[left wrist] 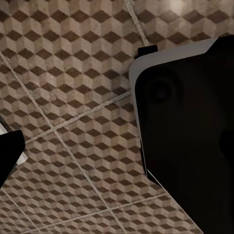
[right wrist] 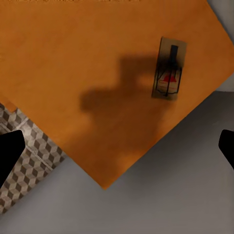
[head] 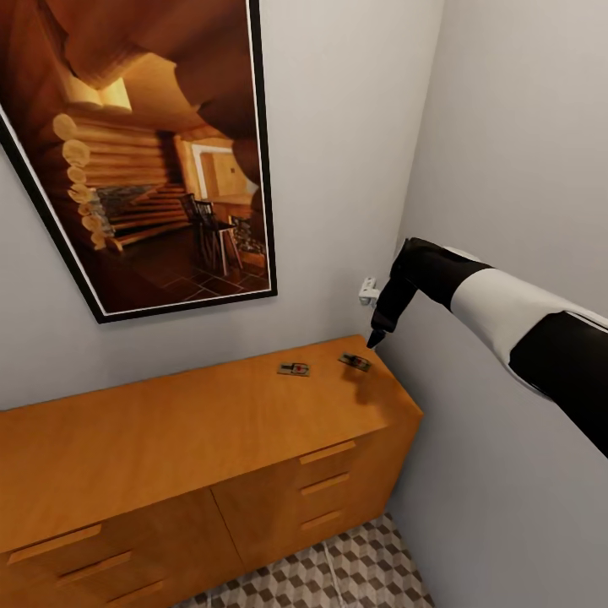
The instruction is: Take the four mousetraps from the cabinet in the bathroom and place them on the bathroom floor. Make sure all four end up on the same floor surface, and ensure that at least two of them are either under or directly next to the same bathroom sink.
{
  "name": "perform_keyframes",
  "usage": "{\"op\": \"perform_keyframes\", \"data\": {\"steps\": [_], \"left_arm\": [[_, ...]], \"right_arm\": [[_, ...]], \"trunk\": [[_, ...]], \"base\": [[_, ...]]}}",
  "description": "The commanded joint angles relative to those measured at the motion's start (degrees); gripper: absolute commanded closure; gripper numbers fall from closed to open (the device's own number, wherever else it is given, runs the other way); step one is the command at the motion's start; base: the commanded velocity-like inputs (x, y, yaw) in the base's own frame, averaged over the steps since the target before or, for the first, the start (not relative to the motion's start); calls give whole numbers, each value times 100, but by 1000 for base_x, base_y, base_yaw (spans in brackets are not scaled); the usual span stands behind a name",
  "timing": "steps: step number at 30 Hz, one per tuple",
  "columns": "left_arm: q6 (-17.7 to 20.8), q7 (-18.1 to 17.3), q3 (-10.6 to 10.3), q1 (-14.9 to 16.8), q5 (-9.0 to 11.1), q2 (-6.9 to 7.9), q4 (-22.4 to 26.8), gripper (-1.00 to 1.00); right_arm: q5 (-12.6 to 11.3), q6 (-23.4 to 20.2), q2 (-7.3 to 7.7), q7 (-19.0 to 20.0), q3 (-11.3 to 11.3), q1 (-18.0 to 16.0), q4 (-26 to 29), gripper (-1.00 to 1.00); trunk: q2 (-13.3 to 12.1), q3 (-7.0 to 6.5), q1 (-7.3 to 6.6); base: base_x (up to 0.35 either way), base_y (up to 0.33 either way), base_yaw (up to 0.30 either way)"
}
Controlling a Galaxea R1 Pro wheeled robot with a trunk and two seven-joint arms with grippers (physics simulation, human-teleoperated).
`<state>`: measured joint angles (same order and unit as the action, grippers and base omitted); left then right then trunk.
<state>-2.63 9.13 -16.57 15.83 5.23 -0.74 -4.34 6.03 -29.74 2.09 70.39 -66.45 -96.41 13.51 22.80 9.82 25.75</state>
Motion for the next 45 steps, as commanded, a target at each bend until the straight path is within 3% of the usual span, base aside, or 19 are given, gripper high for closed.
{"op": "perform_keyframes", "data": {"steps": [1,45], "left_arm": [[-27,9,-48,9,54,-5,-23,-100],[-27,9,-48,-77,54,-32,-23,-100]], "right_arm": [[59,-51,7,31,35,1,20,-100],[47,-49,11,-198,27,169,20,-100]], "trunk": [[12,12,3],[12,12,3]], "base": [[0,0,0],[98,8,0]]}}
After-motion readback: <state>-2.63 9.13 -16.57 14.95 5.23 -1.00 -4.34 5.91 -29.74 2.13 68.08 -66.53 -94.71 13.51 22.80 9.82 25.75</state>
